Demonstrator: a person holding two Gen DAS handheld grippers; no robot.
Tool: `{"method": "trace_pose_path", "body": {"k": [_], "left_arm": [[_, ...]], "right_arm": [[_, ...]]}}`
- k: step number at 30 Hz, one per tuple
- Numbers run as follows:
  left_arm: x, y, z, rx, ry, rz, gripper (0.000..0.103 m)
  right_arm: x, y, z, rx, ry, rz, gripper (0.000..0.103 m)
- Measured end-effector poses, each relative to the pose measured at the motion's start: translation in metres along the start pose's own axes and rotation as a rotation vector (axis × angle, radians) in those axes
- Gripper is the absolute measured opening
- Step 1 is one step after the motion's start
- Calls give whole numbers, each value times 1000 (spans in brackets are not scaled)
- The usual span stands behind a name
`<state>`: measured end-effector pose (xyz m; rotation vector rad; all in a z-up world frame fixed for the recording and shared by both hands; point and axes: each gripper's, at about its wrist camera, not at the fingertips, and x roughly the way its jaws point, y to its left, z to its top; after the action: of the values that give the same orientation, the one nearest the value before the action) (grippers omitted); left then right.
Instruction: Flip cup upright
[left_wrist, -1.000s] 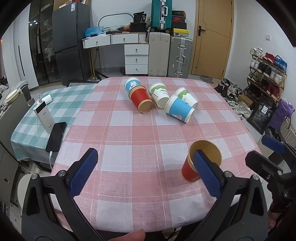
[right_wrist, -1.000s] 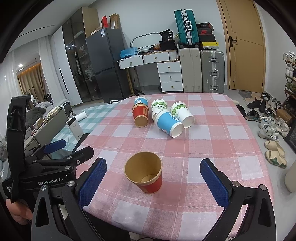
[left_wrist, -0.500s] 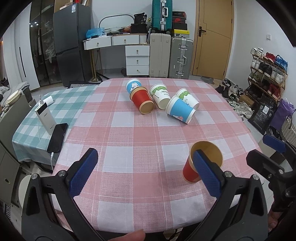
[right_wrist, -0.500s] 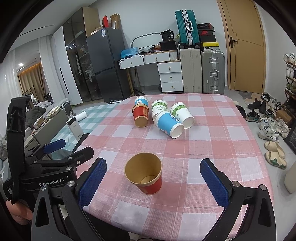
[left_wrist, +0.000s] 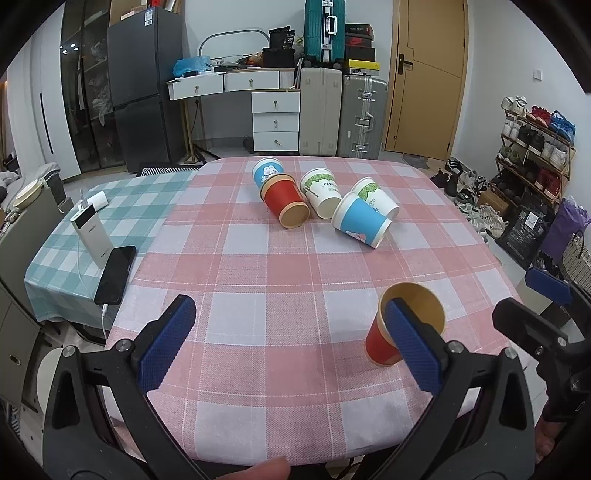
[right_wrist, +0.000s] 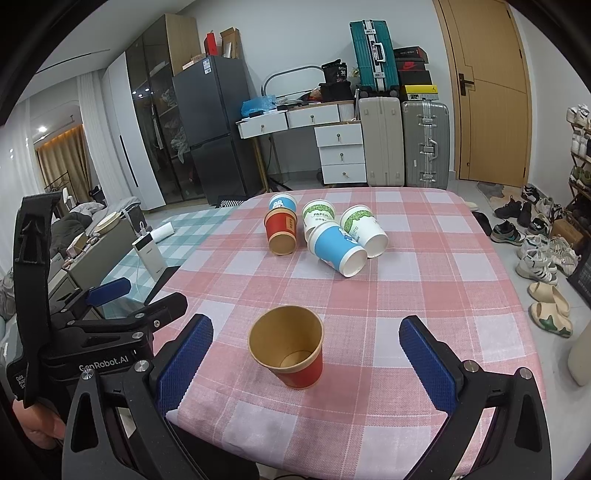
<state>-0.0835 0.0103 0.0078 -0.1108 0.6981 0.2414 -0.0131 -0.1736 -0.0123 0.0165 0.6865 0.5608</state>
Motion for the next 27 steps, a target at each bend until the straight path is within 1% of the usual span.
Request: {"method": "trace_pose_path", "body": {"k": [12,16,27], "left_arm": [[3,-1,-4,-13,2,7,102],[3,1,-6,-19,-5,20,102],[3,4,-11,-26,3,12,102]], "right_arm": [[0,-1,1,0,3,-1,103],[1,-1,0,0,3,3,103],[2,-1,-2,1,5,2,103]]}}
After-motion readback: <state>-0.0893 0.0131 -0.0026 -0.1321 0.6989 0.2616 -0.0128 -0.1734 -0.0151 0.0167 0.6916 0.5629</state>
